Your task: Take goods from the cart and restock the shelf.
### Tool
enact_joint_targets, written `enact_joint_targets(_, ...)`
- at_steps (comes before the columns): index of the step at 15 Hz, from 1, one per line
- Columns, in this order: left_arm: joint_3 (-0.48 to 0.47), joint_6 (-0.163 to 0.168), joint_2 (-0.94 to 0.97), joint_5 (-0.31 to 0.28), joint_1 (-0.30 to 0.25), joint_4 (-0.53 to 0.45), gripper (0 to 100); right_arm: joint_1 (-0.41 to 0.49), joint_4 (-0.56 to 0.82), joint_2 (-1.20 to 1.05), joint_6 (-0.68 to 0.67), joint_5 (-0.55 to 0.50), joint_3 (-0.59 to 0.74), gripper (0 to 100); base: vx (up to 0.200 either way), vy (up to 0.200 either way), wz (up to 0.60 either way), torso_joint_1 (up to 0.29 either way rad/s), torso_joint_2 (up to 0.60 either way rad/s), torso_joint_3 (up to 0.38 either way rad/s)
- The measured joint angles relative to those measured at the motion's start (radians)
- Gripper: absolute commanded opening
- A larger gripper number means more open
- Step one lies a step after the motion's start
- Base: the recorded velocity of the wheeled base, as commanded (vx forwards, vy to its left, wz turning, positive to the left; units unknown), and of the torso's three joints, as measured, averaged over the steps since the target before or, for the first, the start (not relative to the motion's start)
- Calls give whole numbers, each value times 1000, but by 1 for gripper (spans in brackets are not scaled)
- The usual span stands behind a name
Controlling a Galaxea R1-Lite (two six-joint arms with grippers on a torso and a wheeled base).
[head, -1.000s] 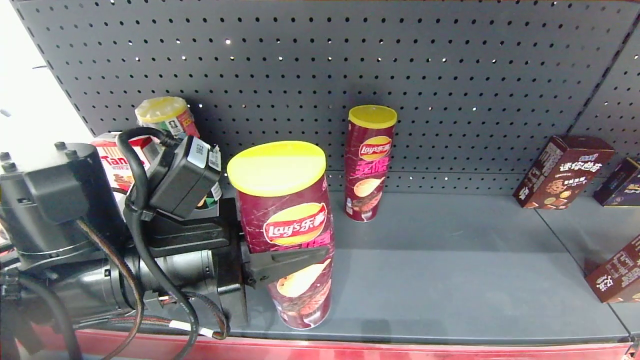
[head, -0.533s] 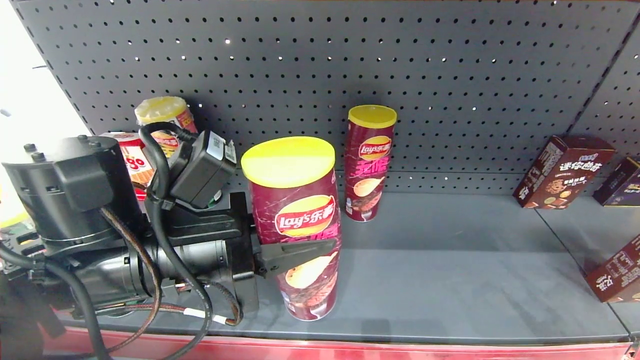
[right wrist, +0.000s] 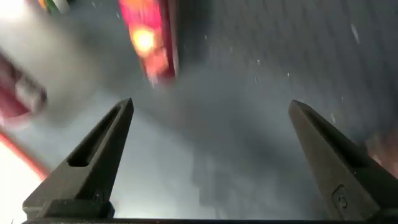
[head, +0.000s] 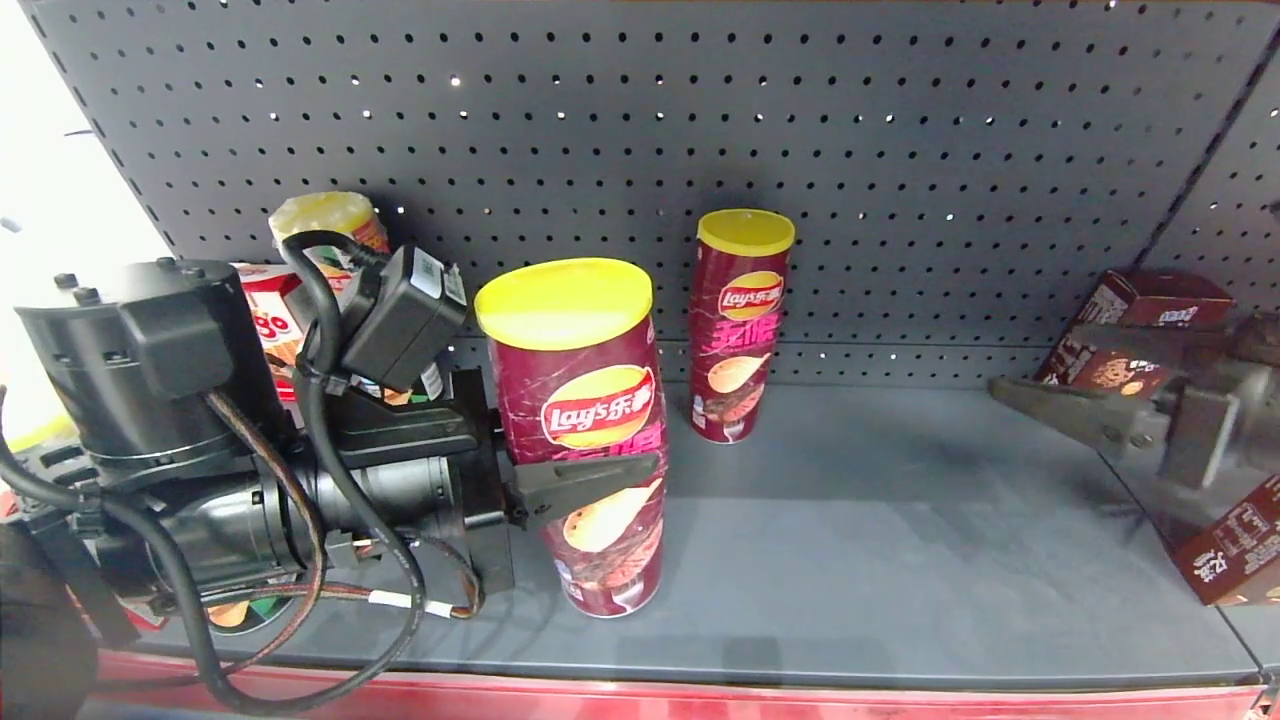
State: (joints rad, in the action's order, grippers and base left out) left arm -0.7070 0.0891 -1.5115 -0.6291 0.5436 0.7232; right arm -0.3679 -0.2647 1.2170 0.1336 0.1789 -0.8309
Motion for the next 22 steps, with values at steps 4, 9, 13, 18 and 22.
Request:
enact_joint_targets(4,0,0,0,6,-6,0,0,7,-244,223,6,328,-103,100,0,0,0,0,0,0)
enact_joint_targets(9,1,0,0,-1,-12,0,0,57,-489,419,14,631,-143,100,0,0,0,0,0,0)
enact_joint_targets(13,-7,0,-5,-3,-13,0,0,65,-499,506,15,668,-187,100,0,0,0,0,0,0)
enact_joint_targets(18,-13,-2,-6,-3,-14,1,0,54,-499,587,15,671,-246,100,0,0,0,0,0,0)
enact_joint_targets(22,-17,-2,-6,-18,-52,1,0,47,-499,670,16,673,-319,100,0,0,0,0,0,0)
